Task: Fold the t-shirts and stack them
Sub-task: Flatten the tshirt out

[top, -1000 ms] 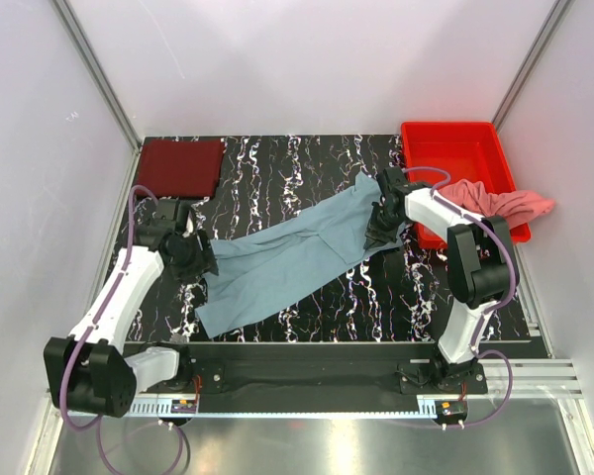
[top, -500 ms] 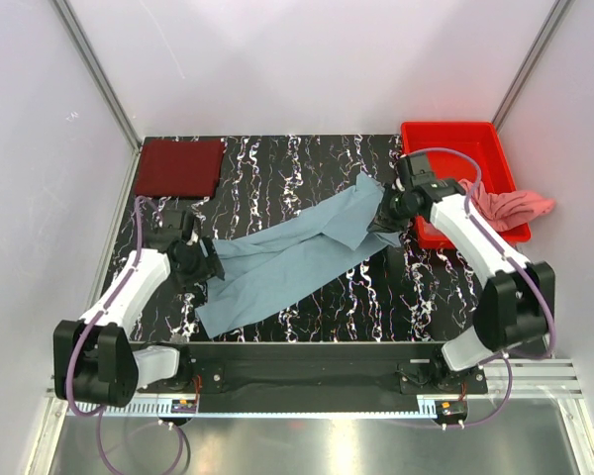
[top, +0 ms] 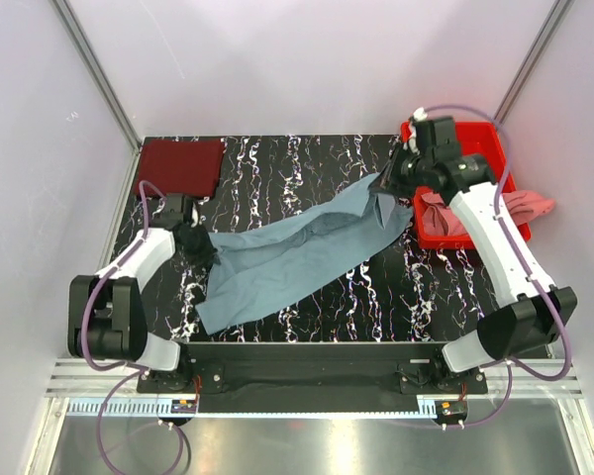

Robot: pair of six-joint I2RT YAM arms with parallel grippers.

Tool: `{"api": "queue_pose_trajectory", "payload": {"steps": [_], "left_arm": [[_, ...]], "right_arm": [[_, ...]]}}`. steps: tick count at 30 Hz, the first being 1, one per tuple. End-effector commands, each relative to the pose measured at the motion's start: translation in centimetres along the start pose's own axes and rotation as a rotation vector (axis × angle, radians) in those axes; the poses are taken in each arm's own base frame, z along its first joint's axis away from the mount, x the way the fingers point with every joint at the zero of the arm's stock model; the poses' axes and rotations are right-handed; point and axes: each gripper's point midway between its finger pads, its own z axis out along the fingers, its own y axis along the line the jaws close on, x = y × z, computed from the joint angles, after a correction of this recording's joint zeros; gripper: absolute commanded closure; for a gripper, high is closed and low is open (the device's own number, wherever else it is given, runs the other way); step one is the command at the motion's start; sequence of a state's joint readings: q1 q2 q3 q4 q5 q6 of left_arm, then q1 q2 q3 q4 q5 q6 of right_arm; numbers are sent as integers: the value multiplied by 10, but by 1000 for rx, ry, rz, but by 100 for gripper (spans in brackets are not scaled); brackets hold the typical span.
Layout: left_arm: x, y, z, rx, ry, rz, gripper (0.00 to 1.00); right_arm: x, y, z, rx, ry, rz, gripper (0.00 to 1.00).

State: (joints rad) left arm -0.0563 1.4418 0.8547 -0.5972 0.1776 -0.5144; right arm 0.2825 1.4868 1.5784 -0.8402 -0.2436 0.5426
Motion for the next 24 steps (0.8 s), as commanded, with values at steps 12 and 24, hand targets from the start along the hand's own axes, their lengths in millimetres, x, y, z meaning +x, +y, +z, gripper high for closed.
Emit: {"api": "queue_pose_trajectory", "payload": {"steps": [12,24], "left_arm": [[-16,-40,-296,317,-826,52,100],[66,-28,-418,482,-1012,97,100]], "right_arm": [[-73,39,-249,1,-677,-71,100],[-17,66,-444,-272,-1027,-115,100]]}}
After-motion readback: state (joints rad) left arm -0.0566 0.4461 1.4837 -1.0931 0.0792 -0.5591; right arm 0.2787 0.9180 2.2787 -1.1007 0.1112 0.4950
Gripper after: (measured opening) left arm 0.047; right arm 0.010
